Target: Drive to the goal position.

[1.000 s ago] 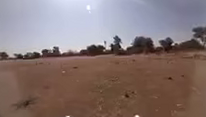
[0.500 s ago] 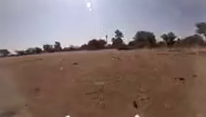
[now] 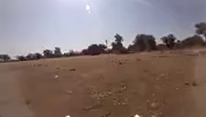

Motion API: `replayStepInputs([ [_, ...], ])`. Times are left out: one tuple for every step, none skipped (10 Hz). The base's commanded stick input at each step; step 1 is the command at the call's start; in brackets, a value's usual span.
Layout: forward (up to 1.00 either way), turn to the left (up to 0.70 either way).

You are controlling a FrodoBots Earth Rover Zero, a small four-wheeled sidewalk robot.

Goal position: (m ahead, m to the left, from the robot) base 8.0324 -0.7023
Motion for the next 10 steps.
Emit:
replayStepInputs([
  [0.7, 0.0],
  [0.7, 0.0],
  [0.7, 0.0],
  [0.7, 0.0],
  [0.7, 0.0],
  [0.7, 0.0],
  [0.7, 0.0],
  [0.7, 0.0],
  [0.7, 0.0],
  [0.7, 0.0],
])
